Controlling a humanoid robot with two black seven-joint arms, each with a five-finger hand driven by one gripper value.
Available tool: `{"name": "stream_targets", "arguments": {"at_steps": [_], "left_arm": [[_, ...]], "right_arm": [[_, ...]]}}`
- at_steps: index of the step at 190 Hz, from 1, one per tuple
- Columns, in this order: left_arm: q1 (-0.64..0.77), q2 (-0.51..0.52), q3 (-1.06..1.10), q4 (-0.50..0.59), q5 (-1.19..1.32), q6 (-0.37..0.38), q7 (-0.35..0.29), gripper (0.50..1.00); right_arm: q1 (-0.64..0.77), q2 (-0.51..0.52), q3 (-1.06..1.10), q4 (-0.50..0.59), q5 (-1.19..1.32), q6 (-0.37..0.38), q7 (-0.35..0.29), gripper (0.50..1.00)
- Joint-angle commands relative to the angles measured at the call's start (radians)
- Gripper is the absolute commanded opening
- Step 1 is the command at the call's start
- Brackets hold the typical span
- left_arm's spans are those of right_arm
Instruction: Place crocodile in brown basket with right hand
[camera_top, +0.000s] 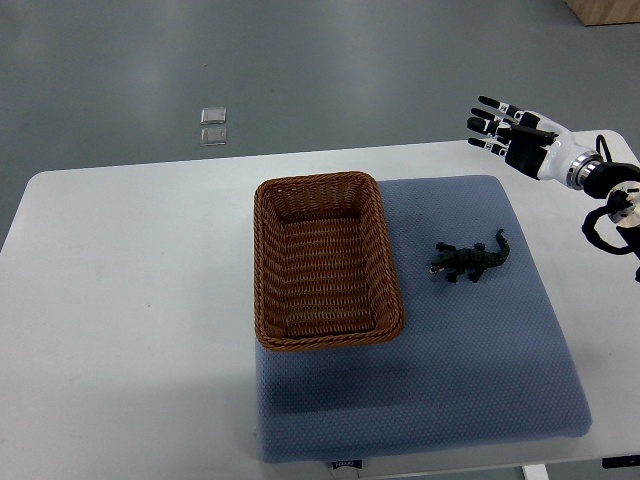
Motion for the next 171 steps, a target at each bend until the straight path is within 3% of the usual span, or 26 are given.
{"name": "stream_targets", "arguments": {"at_steps": [1,66,157,171], "left_arm": [[0.0,0.0,0.001,0.0,0.0,0.0,0.0,1.0],[-0.001,0.0,0.008,-0.002,0.008,0.0,-0.002,1.0],[-0.005,0.0,0.008,-0.003,0.008,0.0,-0.002,1.0],[-0.005,0.0,0.008,-0.003,0.008,0.0,-0.002,1.0]], "right_arm": [[-0.002,0.004,0.001,0.0,-0.004,0.002,0.002,0.932],[-0.002,-0.006,0.0,0.0,-0.004,0.027,0.008,0.93],[0.001,-0.025,-0.011,0.0,-0.068,0.146,0.023,0.928],[0.001,-0.025,-0.013,0.002,-0.107,0.163,0.054,0.928]]}}
